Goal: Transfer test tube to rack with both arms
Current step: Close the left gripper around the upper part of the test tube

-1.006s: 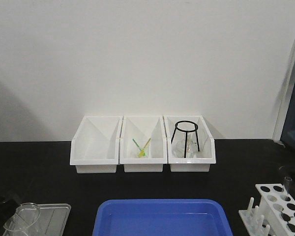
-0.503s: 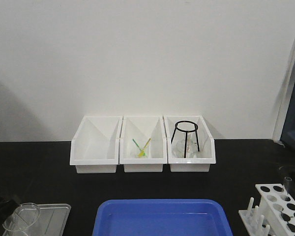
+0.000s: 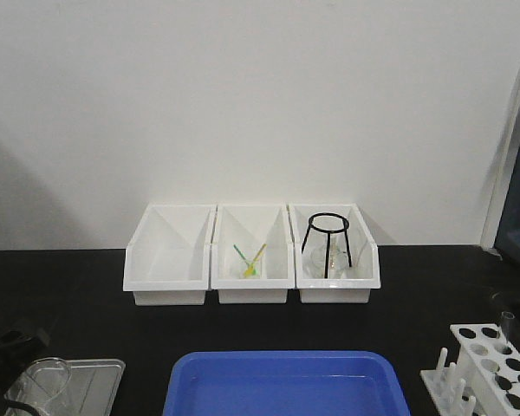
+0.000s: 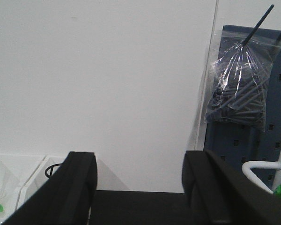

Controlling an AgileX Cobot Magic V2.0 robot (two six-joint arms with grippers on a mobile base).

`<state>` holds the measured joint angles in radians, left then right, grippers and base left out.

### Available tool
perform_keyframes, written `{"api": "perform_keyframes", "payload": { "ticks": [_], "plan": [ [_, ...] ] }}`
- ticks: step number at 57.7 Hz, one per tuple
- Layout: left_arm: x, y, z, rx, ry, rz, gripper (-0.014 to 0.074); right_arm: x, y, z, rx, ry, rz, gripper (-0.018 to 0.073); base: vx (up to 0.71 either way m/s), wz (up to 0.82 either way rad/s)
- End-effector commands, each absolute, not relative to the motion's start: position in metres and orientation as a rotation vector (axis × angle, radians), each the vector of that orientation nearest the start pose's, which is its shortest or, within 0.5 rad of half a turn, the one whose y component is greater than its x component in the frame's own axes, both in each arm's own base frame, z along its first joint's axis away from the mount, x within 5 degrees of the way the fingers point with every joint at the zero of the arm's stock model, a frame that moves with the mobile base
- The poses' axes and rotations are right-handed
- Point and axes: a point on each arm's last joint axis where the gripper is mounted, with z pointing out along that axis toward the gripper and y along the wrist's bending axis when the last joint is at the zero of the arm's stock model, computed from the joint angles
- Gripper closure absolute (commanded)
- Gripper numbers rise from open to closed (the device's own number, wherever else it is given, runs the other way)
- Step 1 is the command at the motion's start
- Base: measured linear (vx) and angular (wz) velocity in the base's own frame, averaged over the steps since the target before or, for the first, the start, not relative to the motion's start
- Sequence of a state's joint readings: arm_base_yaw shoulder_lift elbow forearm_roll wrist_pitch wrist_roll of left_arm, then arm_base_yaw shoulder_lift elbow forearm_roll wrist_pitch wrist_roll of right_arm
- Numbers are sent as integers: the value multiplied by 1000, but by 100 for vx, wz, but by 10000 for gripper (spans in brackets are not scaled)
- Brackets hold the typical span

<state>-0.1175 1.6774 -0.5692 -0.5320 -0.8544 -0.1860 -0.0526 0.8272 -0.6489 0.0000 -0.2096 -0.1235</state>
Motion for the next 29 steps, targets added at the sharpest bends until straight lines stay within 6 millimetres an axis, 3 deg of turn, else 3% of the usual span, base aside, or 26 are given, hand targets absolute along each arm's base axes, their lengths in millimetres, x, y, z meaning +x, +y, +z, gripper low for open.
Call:
{"api": "perform_keyframes", "payload": {
  "ticks": [1, 14, 29],
  "plan": [
    [307, 0, 199, -622, 1557, -137, 10, 176, -10, 388, -51, 1333, -161, 107, 0, 0],
    [307, 0, 197, -626, 1573, -140, 101, 176, -10, 388, -51, 1333, -161, 107, 0, 0],
    [307, -1, 197, -627, 1580, -141, 395, 176, -10, 387, -51, 1338, -161, 107, 0, 0]
  ]
}}
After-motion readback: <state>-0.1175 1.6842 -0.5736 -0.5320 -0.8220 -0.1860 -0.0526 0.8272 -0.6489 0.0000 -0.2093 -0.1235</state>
